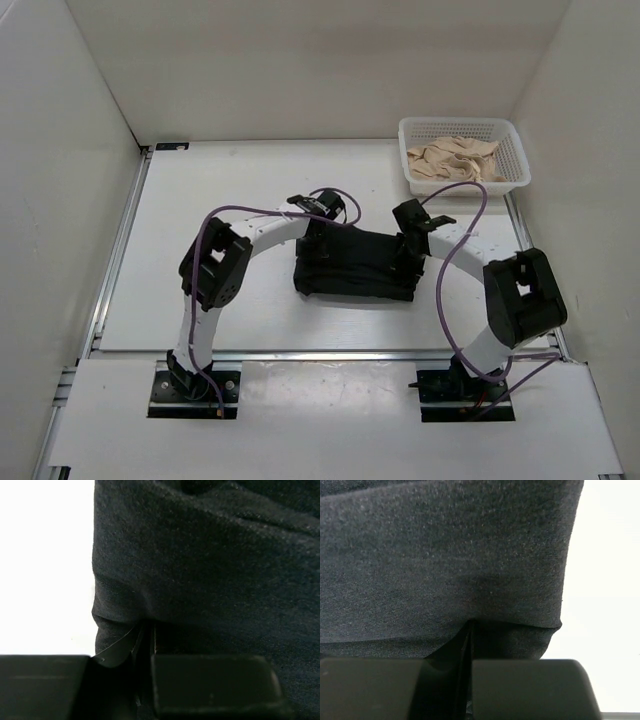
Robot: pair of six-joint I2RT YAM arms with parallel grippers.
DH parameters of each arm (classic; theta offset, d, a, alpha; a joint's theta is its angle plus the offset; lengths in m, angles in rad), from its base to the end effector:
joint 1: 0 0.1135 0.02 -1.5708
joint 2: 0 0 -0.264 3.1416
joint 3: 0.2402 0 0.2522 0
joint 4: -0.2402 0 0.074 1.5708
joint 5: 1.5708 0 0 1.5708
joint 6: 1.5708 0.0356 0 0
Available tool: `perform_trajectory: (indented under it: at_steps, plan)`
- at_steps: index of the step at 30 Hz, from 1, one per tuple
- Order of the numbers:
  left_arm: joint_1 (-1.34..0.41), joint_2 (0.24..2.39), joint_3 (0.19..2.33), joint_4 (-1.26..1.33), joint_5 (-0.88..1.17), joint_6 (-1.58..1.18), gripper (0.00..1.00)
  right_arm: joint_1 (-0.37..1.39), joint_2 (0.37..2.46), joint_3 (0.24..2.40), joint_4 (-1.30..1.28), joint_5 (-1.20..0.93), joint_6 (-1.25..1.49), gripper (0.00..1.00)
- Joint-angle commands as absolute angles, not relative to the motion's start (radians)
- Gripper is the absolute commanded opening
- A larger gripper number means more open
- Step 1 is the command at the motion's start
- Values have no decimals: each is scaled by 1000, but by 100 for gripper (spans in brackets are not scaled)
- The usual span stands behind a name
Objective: Fold and stack the trousers
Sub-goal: Fold the trousers
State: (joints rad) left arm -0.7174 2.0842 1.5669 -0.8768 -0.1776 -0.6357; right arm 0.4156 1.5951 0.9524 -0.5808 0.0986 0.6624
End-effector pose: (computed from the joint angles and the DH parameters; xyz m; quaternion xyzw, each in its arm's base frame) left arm 0.3141 -0.2657 0.1671 0.0327 0.9917 0.0138 0.1238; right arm 0.2719 0.1162 0.1757 0.1295 0.9752 0.0469 0.1730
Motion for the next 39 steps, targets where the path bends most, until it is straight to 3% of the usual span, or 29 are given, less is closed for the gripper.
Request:
perform_trajectory:
  at_steps: [1,9,13,16,17,19,20,25,32,39]
  plan:
    - [-712,2039,1493,-888,-221,-646,20,443,1647,939,-539,98,680,0]
    - [-467,1933,1396,-888,-253,-612,20,595,1824,1132,-543,37,669,0]
    - [-422,1835,1468,-966,-313,-574,33,672,1829,1334,-664,189,667,1]
    - [-413,1760,1573,-1061,-353,-548,54,686,1700,1376,-696,270,667,52]
    - [-413,1737,1598,-1075,-353,-531,76,686,1631,1388,-727,293,657,82]
    - [-413,1666,1662,-1103,-353,-520,100,686,1568,1431,-764,380,626,95]
    - [-413,1645,1683,-1121,-353,-508,100,686,1510,1442,-803,412,614,100]
    - [-394,1523,1772,-1157,-318,-499,100,634,1339,1453,-926,552,560,100]
    - [-376,1307,1705,-1157,-327,-508,100,542,1065,1302,-994,666,512,100]
    - [-347,1206,1632,-1172,-327,-528,100,541,976,1302,-1103,779,588,100]
